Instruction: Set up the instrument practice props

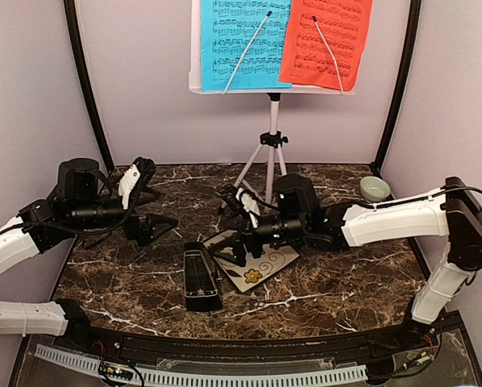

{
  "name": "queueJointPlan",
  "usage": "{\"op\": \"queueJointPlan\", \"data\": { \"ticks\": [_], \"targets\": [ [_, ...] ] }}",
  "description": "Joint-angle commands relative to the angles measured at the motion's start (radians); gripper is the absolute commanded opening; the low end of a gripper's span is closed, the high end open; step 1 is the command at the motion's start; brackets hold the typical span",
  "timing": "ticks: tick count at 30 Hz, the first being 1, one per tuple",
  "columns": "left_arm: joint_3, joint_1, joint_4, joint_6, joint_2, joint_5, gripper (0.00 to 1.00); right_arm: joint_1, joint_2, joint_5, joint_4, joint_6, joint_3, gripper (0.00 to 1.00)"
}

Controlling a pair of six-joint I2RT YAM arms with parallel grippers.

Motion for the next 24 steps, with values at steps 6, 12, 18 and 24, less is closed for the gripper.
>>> {"op": "queueJointPlan", "data": {
  "ticks": [6, 12, 18, 24],
  "targets": [
    [-0.047, 0.096, -0.006, -0.108, -0.044, -0.028, 0.99, 0.11, 0.143, -0.003, -0.119, -0.134, 0.201, 1.0],
    [-0.058, 0.098, 0.004, -0.109, -0.056, -0.023, 0.98, 0.135, 0.204, -0.036, -0.161, -0.196, 0.238, 1.0],
    [-0.06, 0.099, 0.004, -0.106, -0.052, -0.022, 0.98, 0.136, 0.286, -0.057, -0.201, -0.244, 0.283, 0.93],
    [-0.061, 0.099, 0.0, -0.106, -0.046, -0.021, 0.97, 0.137, 0.31, -0.052, -0.185, -0.263, 0.279, 0.84]
  ]
}}
